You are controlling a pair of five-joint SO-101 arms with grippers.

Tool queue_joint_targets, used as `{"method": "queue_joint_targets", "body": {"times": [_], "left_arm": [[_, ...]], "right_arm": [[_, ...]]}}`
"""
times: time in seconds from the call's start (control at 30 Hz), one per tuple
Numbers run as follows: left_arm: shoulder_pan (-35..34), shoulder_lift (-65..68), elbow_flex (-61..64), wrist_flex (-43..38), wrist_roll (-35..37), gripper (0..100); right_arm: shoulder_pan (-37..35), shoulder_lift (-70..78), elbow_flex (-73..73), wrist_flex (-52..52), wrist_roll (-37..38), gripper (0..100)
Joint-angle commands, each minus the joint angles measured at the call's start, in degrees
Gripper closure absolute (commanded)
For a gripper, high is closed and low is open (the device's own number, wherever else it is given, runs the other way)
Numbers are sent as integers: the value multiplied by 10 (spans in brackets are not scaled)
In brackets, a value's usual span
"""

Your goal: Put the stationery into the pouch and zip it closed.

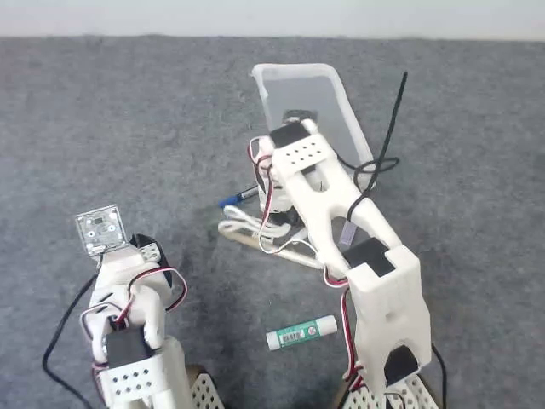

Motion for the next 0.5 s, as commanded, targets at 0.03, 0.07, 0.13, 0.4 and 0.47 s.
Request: {"method": "queue_joint_targets", "body": {"times": [0.03,0.07,0.13,0.4,0.47], "left_arm": [[-2,-13,-7,-11,-5,988],[-2,-13,-7,-11,-5,988],[-2,-13,-7,-11,-5,988],[-2,-13,-7,-11,-5,988],[-2,-13,-7,-11,-5,988]], "right_arm": [[10,-11,-53,58,62,993],[10,-11,-56,61,62,993],[10,-19,-55,62,63,993],[10,-96,-11,65,87,993],[9,-120,4,66,104,993]]}}
